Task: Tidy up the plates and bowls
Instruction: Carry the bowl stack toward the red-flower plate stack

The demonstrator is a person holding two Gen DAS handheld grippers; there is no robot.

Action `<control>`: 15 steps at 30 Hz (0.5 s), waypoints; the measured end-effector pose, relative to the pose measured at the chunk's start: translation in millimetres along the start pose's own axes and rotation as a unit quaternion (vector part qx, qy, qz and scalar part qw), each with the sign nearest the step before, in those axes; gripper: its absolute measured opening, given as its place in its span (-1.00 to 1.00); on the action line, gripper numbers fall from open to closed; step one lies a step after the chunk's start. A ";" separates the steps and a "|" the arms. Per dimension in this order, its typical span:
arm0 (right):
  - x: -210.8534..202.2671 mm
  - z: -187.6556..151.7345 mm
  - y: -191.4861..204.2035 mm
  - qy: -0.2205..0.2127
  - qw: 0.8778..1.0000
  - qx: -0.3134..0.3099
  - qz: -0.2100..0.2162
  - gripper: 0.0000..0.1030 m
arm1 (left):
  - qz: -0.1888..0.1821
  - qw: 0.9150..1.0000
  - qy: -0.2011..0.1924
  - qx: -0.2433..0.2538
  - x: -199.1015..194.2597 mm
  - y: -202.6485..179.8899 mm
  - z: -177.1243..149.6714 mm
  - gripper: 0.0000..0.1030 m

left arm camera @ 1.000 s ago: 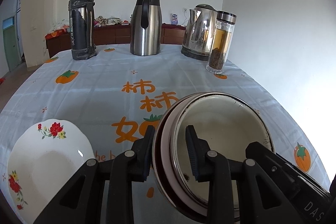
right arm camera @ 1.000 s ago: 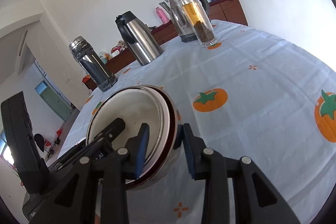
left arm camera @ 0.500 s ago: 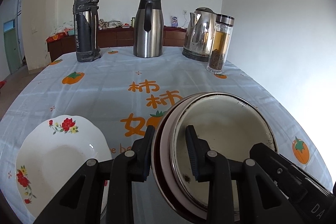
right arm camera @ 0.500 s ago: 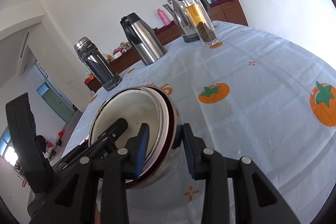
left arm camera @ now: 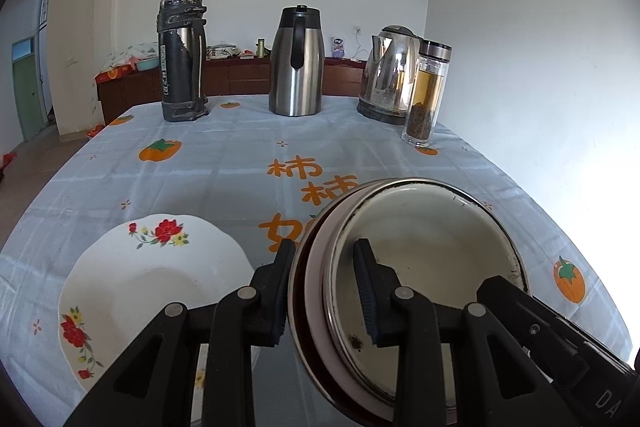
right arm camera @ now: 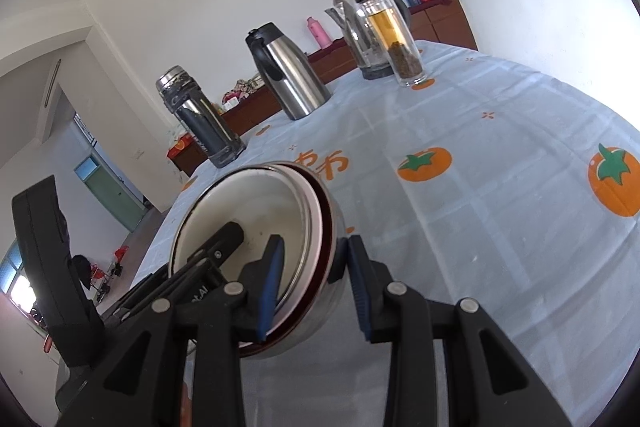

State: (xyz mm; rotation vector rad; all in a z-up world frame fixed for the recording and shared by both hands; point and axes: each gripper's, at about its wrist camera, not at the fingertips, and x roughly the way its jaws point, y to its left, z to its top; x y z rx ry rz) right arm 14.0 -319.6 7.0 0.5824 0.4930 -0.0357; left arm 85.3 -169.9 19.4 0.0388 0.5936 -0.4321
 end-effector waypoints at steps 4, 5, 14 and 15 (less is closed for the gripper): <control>-3.6 -3.2 8.4 -0.001 1.000 0.001 0.005 -0.36 | 0.003 1.000 -0.005 0.000 -8.1 7.3 -1.2 -0.37; -5.1 -4.0 10.3 -0.002 1.000 0.000 0.006 -0.36 | 0.004 1.000 -0.006 -0.001 -9.9 9.1 -1.3 -0.37; -12.8 -10.0 26.3 -0.009 1.000 -0.006 0.009 -0.36 | 0.004 1.000 -0.019 -0.005 -25.4 21.6 -1.0 -0.37; -13.1 -10.3 27.5 -0.009 1.000 -0.006 0.010 -0.36 | 0.004 1.000 -0.019 -0.006 -26.3 23.4 -0.8 -0.37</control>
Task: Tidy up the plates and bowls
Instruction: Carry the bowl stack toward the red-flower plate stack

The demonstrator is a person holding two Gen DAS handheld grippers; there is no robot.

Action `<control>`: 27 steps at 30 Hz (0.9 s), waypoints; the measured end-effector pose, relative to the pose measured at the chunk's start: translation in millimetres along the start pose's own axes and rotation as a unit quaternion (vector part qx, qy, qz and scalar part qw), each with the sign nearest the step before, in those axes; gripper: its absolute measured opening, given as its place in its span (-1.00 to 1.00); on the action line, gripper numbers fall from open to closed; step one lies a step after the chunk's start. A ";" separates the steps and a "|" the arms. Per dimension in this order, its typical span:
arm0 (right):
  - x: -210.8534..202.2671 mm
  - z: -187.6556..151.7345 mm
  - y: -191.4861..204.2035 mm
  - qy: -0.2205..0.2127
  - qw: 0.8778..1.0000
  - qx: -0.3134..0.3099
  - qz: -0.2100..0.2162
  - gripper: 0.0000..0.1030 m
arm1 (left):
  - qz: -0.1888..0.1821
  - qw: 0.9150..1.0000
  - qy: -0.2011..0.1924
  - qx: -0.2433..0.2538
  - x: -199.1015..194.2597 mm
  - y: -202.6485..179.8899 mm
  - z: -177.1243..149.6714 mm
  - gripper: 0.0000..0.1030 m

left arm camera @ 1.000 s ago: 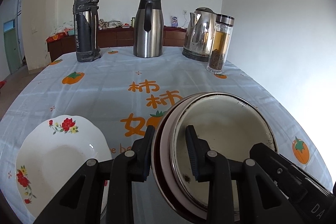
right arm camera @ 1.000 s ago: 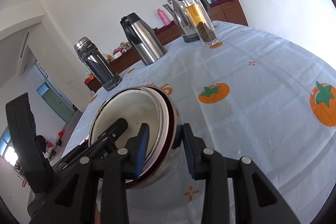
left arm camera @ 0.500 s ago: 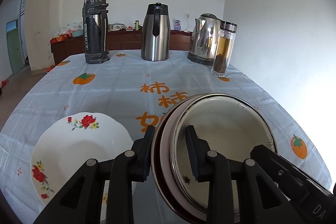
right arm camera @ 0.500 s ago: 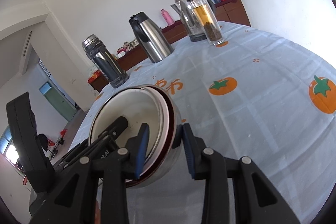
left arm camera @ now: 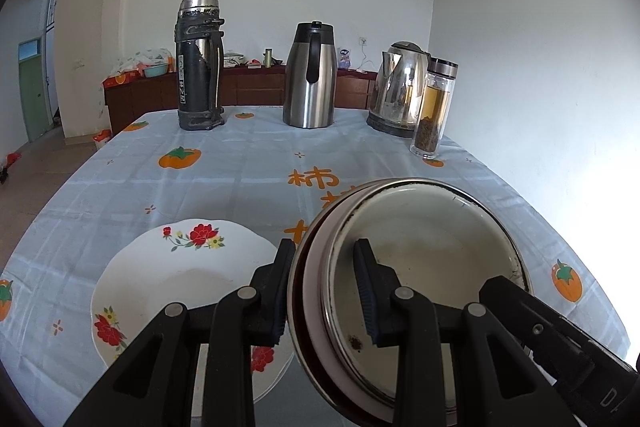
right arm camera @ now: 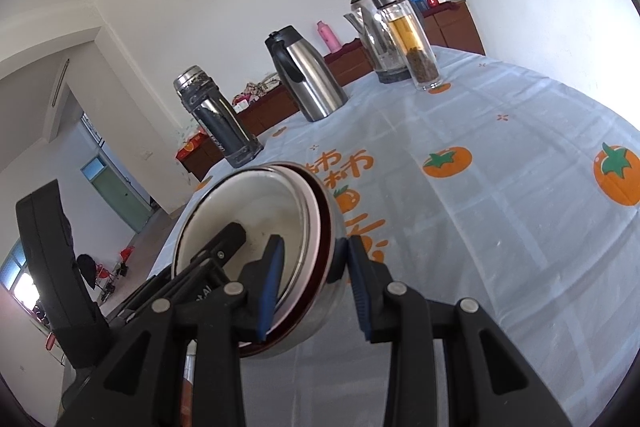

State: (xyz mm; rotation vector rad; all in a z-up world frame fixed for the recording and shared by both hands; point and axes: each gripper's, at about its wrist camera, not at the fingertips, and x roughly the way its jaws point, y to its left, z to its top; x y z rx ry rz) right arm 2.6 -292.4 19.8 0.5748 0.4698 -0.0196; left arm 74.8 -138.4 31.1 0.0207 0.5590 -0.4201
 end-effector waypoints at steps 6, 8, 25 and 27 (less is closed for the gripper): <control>0.6 -1.3 10.9 0.000 1.000 -0.007 0.003 -0.36 | 0.003 1.000 -0.003 -0.006 -4.9 9.7 1.5 -0.37; 1.8 -2.2 14.8 0.001 1.000 -0.009 0.005 -0.36 | 0.005 1.000 -0.004 -0.008 -6.2 13.7 1.9 -0.37; 13.7 -8.4 43.8 0.012 0.999 -0.025 0.023 -0.36 | 0.023 0.999 -0.012 -0.026 -17.2 48.1 1.5 -0.37; 14.6 -8.9 46.7 0.013 0.999 -0.026 0.025 -0.36 | 0.025 0.999 -0.013 -0.028 -18.5 51.3 1.2 -0.37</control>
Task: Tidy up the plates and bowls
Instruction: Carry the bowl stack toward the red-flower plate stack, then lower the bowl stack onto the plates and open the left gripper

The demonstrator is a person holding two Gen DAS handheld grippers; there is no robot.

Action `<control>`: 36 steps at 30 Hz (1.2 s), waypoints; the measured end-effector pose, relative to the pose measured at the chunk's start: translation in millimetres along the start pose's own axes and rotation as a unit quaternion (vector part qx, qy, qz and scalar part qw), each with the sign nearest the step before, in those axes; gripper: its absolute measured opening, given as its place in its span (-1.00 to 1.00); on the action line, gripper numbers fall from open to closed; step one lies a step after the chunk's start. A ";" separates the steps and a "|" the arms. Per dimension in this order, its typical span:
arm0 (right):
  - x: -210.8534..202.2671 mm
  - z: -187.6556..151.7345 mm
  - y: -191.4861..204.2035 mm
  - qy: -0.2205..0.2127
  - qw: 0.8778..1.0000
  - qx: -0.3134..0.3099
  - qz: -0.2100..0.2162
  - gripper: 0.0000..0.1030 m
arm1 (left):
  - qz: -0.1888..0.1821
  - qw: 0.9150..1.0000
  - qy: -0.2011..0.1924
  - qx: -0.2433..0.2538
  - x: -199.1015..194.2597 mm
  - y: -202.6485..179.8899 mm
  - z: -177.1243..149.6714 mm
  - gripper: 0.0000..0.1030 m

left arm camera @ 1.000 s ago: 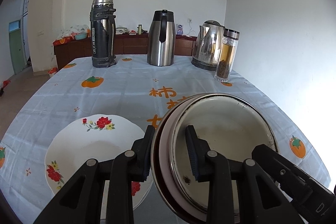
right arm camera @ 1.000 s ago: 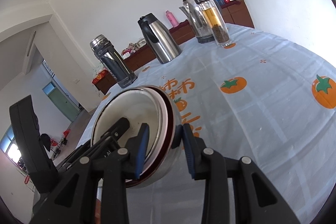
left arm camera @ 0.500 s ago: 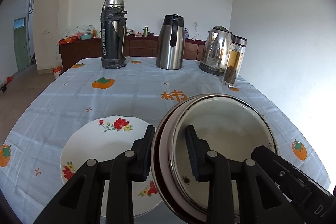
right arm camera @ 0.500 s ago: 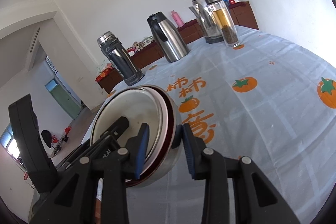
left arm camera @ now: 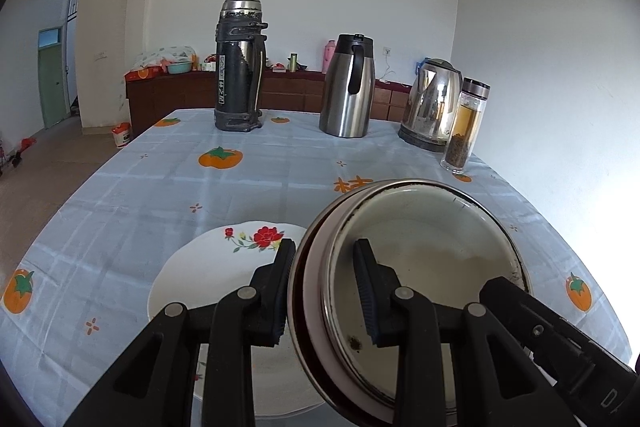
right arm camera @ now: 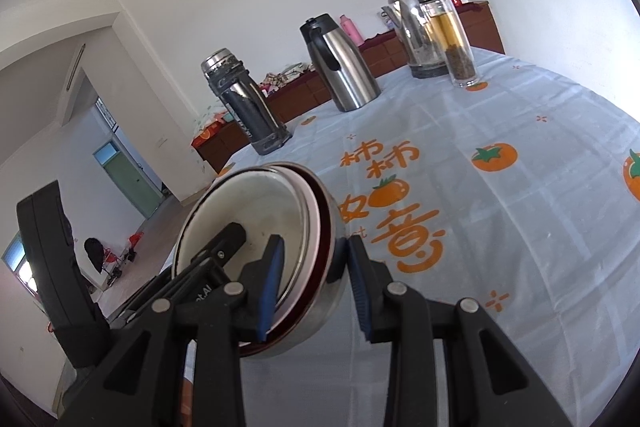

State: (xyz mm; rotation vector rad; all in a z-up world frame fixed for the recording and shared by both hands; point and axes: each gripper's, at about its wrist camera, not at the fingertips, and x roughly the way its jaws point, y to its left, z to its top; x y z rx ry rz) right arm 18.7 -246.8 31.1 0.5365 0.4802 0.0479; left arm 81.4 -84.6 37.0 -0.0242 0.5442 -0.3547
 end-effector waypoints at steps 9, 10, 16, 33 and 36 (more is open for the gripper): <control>14.6 -2.0 16.1 0.012 1.000 -0.011 0.010 -0.36 | 0.016 1.000 0.001 -0.014 0.1 22.3 2.3 -0.37; 17.7 -1.8 18.2 0.014 1.000 -0.012 0.013 -0.36 | 0.019 1.000 0.001 -0.016 0.4 25.5 2.6 -0.37; 34.3 -4.3 30.7 0.024 0.999 -0.018 0.023 -0.36 | 0.035 0.999 0.003 -0.027 5.6 45.3 3.8 -0.37; 82.5 -14.6 34.4 0.070 0.997 -0.014 0.024 -0.36 | 0.061 0.997 0.041 -0.037 37.5 71.2 -3.8 -0.36; 84.6 -14.8 33.7 0.074 0.997 -0.011 0.021 -0.36 | 0.061 0.996 0.047 -0.038 41.1 72.4 -4.0 -0.36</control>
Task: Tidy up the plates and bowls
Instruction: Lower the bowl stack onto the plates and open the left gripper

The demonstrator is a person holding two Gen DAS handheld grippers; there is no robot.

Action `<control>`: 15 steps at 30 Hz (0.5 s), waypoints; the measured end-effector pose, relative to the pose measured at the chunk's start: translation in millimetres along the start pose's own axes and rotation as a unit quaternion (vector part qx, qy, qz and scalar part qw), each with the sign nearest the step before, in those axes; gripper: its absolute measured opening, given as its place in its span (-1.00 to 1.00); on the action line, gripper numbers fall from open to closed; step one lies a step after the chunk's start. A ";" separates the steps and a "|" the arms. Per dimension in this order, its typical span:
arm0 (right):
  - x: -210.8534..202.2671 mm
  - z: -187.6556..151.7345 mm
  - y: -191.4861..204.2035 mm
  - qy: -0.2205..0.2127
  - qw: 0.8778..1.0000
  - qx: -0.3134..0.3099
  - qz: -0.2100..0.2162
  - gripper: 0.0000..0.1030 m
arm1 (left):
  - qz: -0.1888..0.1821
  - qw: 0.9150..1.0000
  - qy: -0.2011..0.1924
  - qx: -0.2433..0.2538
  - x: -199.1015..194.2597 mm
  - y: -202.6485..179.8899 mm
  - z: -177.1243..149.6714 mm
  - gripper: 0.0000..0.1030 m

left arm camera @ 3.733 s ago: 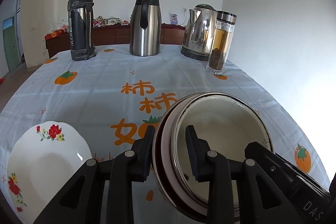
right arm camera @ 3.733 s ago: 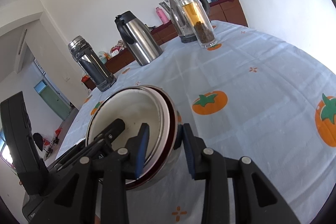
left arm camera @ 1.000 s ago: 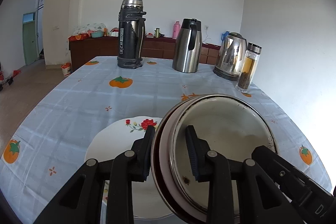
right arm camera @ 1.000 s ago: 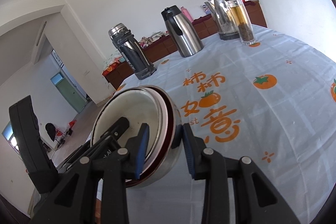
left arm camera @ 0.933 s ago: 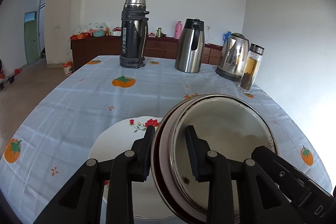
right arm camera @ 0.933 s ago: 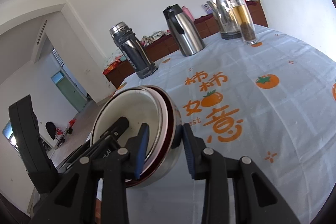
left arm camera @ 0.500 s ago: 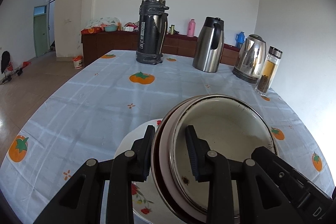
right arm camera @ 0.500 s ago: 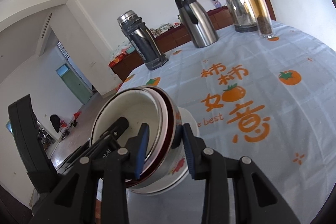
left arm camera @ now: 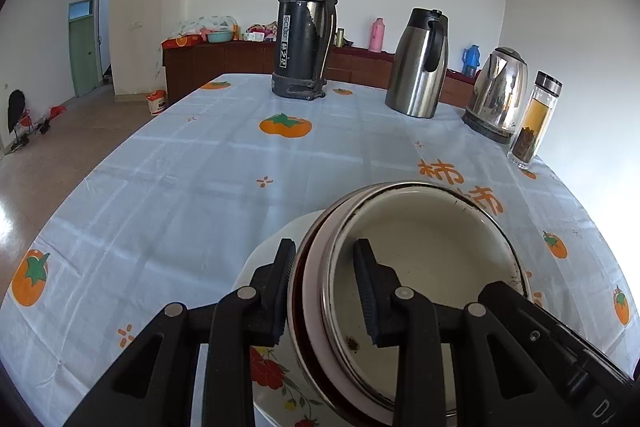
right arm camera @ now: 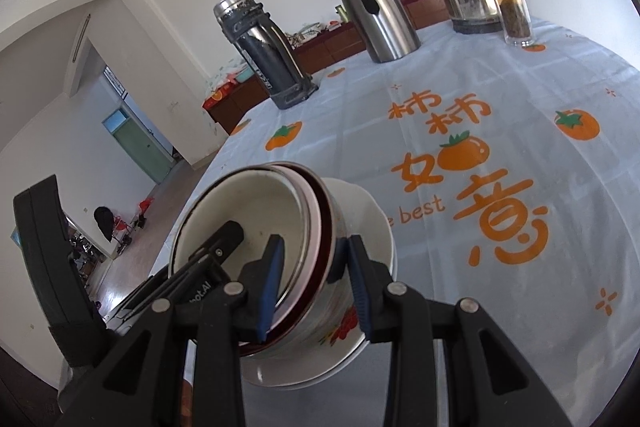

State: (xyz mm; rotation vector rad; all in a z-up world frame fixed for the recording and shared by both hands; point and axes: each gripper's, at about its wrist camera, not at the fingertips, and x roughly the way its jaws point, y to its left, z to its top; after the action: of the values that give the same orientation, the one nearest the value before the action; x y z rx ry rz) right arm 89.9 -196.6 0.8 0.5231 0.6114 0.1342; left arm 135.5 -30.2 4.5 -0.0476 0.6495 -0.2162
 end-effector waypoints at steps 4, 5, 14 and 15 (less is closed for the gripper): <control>3.2 0.5 -1.7 0.006 1.000 0.006 -0.005 -0.36 | 0.000 1.000 0.007 0.002 4.4 -0.9 -0.1 -0.36; 4.2 0.5 -2.1 0.007 1.000 0.007 -0.007 -0.36 | 0.000 1.000 0.010 0.002 6.1 -1.1 -0.1 -0.36; 10.7 4.9 1.8 0.008 1.000 0.003 -0.015 -0.30 | -0.006 1.000 0.020 -0.006 14.7 2.3 3.6 -0.33; 11.7 4.9 1.4 0.007 1.000 0.003 -0.011 -0.27 | -0.009 1.000 0.020 -0.011 15.7 4.3 4.0 -0.30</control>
State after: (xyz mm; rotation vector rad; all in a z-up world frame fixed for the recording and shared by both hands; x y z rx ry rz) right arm 102.3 -194.3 -1.1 0.5220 0.6319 0.1147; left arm 150.9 -29.4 -2.2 -0.0712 0.6911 -0.2285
